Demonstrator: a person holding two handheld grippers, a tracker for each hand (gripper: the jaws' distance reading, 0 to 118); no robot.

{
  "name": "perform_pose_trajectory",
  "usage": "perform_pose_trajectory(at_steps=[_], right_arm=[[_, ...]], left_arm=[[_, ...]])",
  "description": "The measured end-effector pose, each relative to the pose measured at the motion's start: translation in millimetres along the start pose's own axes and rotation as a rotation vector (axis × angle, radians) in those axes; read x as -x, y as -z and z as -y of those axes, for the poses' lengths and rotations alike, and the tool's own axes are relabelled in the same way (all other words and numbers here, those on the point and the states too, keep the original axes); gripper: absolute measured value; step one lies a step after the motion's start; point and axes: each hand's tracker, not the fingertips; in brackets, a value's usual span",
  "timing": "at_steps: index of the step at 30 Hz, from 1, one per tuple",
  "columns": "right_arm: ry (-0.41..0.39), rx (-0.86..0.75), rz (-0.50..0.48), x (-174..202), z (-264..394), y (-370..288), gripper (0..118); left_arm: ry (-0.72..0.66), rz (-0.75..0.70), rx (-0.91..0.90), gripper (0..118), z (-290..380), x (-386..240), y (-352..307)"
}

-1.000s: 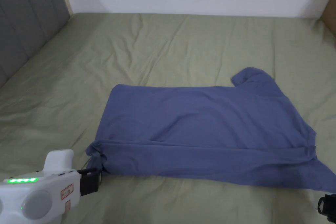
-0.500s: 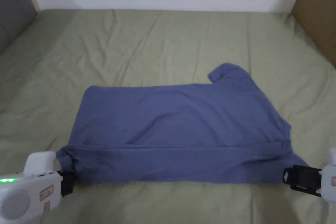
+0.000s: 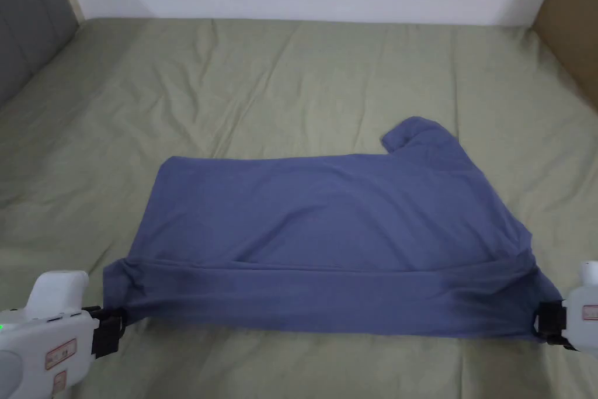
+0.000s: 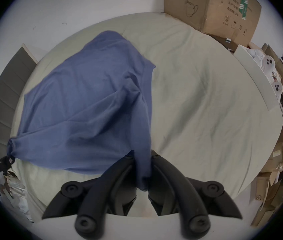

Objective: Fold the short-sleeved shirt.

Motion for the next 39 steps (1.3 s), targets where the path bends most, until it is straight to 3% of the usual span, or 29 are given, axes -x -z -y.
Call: perform_pose_trajectory(at_steps=[5, 7, 11, 14, 15, 16, 17, 18, 19, 21, 24, 25, 26, 27, 29, 32, 34, 38, 39], right_arm=[[-0.023, -0.018, 0.012, -11, 18, -47, 10], [0.028, 0.01, -0.025, -21, 36, -58, 10], [0.037, 0.103, 0.024, -29, 84, -42, 10], [0.059, 0.139, 0.005, -30, 109, -23, 10], [0.094, 0.117, -0.011, -31, 110, -24, 14], [0.093, 0.106, -0.009, -31, 108, -28, 29], [0.084, 0.104, -0.001, -30, 104, -32, 61], [0.064, 0.092, 0.011, -30, 100, -37, 82], [0.033, 0.054, 0.02, -30, 95, -44, 87], [-0.014, -0.001, 0.031, -27, 84, -59, 87], [-0.056, -0.081, 0.039, -16, 64, -78, 83], [-0.065, -0.108, 0.027, -10, 58, -83, 72], [-0.077, -0.112, 0.018, -4, 53, -86, 39], [-0.086, -0.116, 0.018, 3, 47, -85, 5], [-0.063, -0.115, 0.033, 15, 40, -74, 0], [-0.009, -0.048, -0.047, 24, 39, -48, 0], [-0.026, -0.014, -0.063, 26, 29, -34, 0], [0.0, -0.084, -0.107, 25, -33, -18, 0], [0.011, -0.092, -0.142, 23, -54, -11, 10]], left_arm=[[0.057, 0.032, 0.027, 4, 10, 7, -28], [0.064, 0.036, 0.035, 4, 23, 8, -36], [0.069, 0.016, 0.117, 4, 54, 6, -30], [0.089, -0.024, 0.152, 4, 70, 2, -18], [0.085, -0.032, 0.131, 5, 72, 1, -19], [0.073, -0.035, 0.109, 11, 70, 8, -17], [0.065, -0.043, 0.11, 34, 66, 8, -19], [0.052, -0.07, 0.111, 54, 62, 7, -23], [0.044, -0.083, 0.107, 67, 57, 8, -28], [0.026, -0.084, 0.068, 71, 44, 12, -39], [-0.009, -0.082, -0.034, 67, 21, 3, -58], [-0.027, -0.061, -0.068, 55, 14, 0, -61], [-0.044, -0.045, -0.097, 21, 9, -4, -61], [-0.058, -0.033, -0.116, 0, 3, -9, -59], [-0.072, -0.07, -0.124, 0, -7, -17, -45], [-0.09, -0.049, -0.065, 0, -14, -26, -19], [-0.113, -0.004, -0.05, 0, -20, -28, -10], [-0.084, -0.016, -0.047, 0, -43, -34, 4], [-0.084, -0.017, -0.05, 0, -49, -33, 9]])
